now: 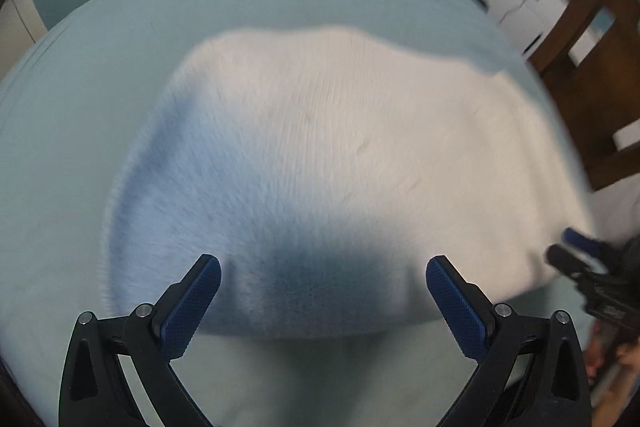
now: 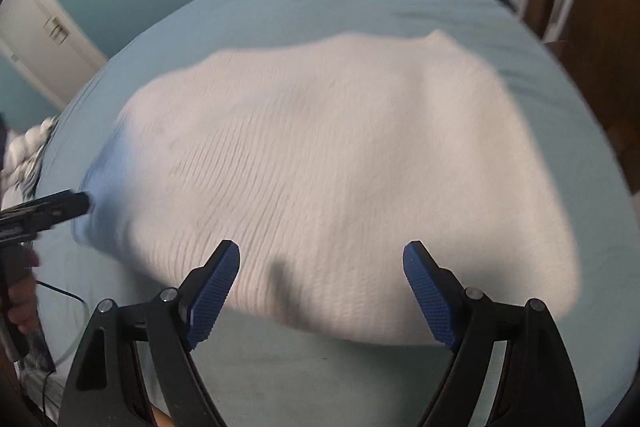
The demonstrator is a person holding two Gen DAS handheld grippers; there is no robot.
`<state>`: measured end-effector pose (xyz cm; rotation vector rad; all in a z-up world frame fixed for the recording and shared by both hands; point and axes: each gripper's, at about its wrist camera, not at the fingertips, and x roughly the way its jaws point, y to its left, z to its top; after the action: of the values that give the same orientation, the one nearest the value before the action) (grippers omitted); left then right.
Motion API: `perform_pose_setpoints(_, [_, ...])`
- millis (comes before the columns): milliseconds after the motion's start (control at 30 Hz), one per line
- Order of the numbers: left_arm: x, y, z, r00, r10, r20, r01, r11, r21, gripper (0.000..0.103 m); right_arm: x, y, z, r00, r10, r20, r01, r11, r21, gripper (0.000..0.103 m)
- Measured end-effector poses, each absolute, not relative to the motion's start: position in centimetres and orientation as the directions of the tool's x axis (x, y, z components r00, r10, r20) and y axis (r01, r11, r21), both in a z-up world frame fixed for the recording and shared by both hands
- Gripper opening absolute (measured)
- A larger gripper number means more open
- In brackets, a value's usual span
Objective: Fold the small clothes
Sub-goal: 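Open both grippers and press the folded sweater flat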
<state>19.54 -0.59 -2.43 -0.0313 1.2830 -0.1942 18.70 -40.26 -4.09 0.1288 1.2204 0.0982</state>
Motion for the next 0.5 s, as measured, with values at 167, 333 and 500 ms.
perform_pose_setpoints(167, [18.4,-1.8,-7.1,0.306,-0.063,-0.95,0.145,0.989,-0.019,0.103,19.2,-40.6,-9.4,0.273,0.053,-0.961,-0.053,0.998,0.04,0.084])
perform_pose_setpoints(333, [18.4,-2.0,-7.4,0.305,-0.056,-0.951,0.144,0.989,-0.012,0.103,19.1,-39.7,-10.0,0.308,-0.003,-0.951,-0.067,0.997,-0.025,0.093])
perform_pose_setpoints(500, [18.9,-1.1,-3.9,0.305,-0.112,-0.946,0.122,0.989,-0.078,0.103,18.3,-39.8,-7.6,0.393,-0.04,-0.919,-0.029,0.998,-0.056,0.094])
